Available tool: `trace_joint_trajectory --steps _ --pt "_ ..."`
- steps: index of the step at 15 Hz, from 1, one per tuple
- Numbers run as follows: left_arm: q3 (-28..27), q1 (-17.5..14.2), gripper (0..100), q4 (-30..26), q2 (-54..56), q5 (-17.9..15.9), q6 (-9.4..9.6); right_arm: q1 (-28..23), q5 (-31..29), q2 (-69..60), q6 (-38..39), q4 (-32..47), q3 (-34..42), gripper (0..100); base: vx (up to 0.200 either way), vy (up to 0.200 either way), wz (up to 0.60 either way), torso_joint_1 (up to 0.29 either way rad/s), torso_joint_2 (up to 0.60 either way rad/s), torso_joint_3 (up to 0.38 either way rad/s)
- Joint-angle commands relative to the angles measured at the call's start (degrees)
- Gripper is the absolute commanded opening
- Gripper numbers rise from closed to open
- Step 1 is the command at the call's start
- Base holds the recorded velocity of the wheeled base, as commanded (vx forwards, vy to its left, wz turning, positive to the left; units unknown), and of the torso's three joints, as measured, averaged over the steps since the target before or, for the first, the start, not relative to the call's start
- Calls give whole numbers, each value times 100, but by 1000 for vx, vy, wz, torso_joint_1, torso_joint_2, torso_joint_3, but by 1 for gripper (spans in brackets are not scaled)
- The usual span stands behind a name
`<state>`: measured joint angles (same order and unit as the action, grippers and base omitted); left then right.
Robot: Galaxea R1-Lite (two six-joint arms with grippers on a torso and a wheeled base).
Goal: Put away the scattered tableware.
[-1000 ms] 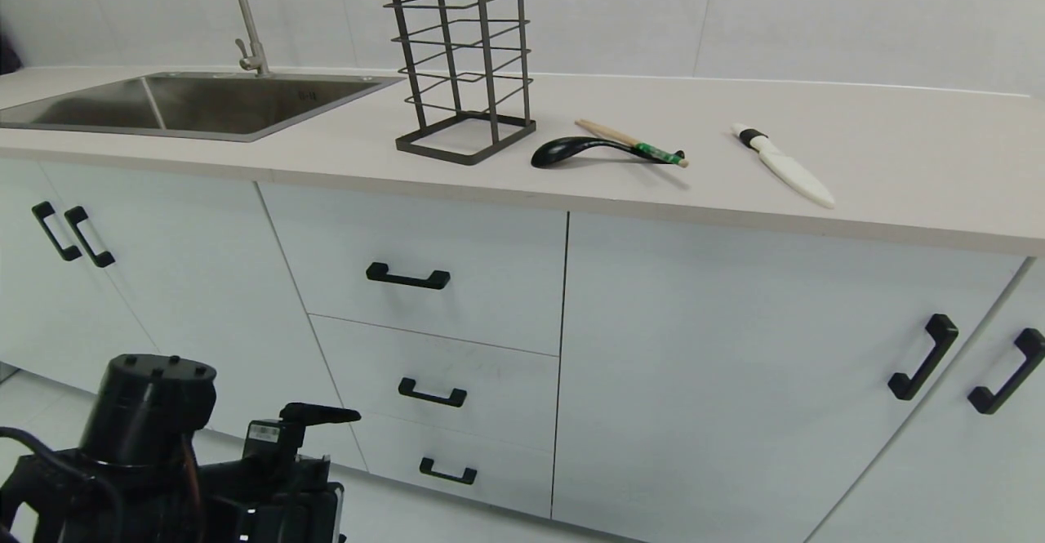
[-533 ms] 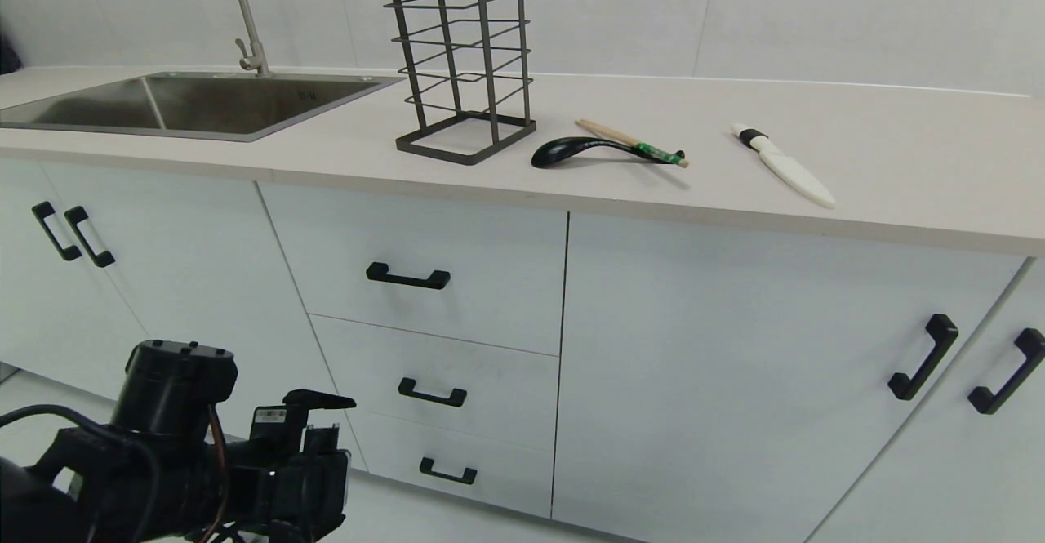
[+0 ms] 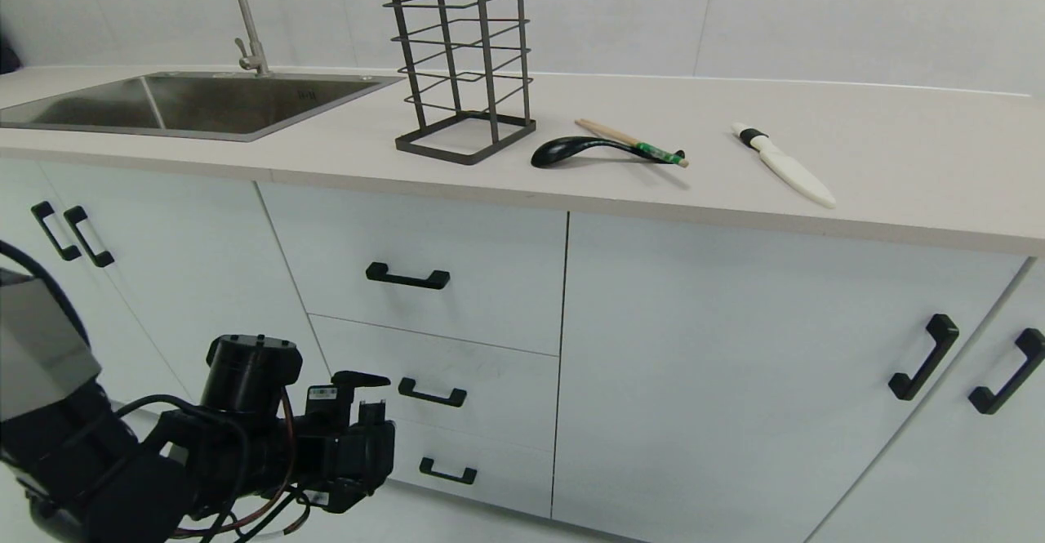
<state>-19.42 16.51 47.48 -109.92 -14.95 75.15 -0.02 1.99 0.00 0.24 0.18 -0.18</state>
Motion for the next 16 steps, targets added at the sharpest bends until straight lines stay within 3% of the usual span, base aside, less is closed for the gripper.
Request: trace_joint_trajectory --steps 1,5,16 --pt "-44 28 100 130 -565 0 -1 2 3 9 2 -1 1 0 0 0 0 0 0 0" --pt "-317 63 100 464 -1022 0 -10 -6 3 9 2 -1 9 0 0 0 0 0 0 0" --pt "-1292 81 100 490 -1936 0 -1 2 3 9 2 -1 1 0 0 0 0 0 0 0"
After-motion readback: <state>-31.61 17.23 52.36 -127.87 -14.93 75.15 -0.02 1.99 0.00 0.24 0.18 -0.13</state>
